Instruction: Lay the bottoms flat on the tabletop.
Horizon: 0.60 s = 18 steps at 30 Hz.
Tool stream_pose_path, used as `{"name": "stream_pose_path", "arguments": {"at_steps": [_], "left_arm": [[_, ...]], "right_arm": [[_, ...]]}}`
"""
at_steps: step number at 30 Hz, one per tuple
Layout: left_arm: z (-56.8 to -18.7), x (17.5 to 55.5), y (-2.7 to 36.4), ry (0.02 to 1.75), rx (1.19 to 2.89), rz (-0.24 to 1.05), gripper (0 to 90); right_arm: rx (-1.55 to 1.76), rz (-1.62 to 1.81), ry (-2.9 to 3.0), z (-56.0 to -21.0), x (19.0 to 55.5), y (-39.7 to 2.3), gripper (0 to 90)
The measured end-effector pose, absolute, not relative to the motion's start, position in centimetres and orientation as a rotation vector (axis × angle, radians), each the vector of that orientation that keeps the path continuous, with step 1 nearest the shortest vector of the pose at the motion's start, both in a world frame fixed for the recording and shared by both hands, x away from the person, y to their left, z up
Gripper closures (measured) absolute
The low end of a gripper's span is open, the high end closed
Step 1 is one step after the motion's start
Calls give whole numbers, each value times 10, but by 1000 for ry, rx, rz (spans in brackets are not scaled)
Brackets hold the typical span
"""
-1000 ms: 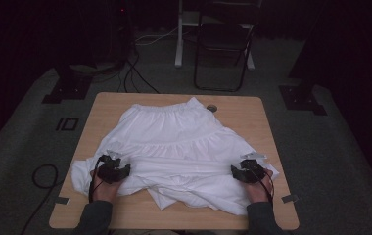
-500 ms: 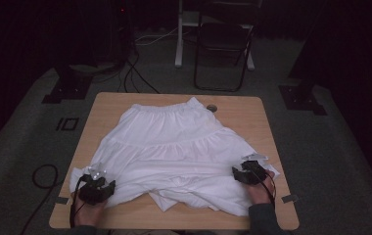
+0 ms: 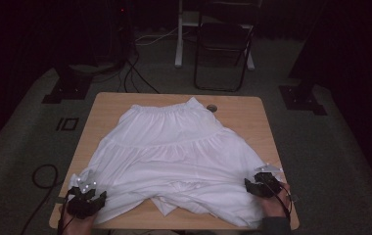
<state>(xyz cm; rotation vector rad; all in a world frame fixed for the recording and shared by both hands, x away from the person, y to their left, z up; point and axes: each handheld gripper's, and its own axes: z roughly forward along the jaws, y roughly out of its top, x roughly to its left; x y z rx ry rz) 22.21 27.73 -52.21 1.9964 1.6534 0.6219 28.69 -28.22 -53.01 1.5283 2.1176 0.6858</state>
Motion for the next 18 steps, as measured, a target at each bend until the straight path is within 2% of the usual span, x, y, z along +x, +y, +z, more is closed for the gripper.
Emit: {"name": "stream_pose_path", "arguments": {"at_steps": [10, 12, 18], "left_arm": [[-511, 217, 291, 1707, 1903, 655, 524], [-504, 217, 291, 1693, 1874, 669, 511], [-482, 228, 284, 1602, 1832, 734, 488]], "right_arm": [[1586, 609, 2053, -527, 256, -311, 482], [1572, 665, 2021, -522, 252, -313, 517], [1486, 780, 1974, -506, 257, -303, 526]]}}
